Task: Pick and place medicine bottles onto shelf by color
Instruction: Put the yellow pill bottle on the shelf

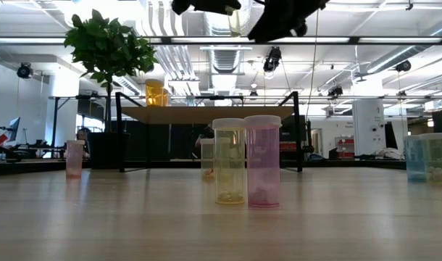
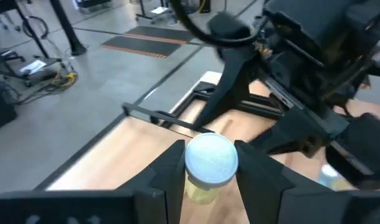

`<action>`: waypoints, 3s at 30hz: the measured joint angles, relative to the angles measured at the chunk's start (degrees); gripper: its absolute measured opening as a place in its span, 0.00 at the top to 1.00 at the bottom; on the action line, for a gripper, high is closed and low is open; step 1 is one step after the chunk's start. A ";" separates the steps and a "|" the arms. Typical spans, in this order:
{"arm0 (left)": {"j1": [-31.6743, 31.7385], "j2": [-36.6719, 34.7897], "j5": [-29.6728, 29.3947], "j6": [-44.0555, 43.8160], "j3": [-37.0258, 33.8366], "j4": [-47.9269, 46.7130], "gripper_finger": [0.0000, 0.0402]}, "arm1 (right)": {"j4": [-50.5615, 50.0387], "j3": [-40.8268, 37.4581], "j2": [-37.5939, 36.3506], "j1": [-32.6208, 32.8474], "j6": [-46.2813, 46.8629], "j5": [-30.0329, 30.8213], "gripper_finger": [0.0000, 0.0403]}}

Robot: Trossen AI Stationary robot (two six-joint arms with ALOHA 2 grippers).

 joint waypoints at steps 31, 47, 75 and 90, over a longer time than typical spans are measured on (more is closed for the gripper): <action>24.37 -2.19 5.09 1.08 -13.81 -4.45 0.73 | -6.29 0.00 -0.33 -0.87 1.01 5.49 0.32; 26.31 -1.91 6.45 1.11 -18.67 3.58 0.73 | -6.68 0.00 -0.33 -1.36 1.85 5.47 0.32; 27.97 -1.65 9.18 1.20 -21.68 9.24 0.73 | -8.99 0.00 -0.26 -1.38 4.44 5.38 0.33; 28.07 -1.71 9.16 1.46 -21.60 8.08 0.59 | -9.14 -0.02 -0.36 -1.60 5.01 3.22 0.32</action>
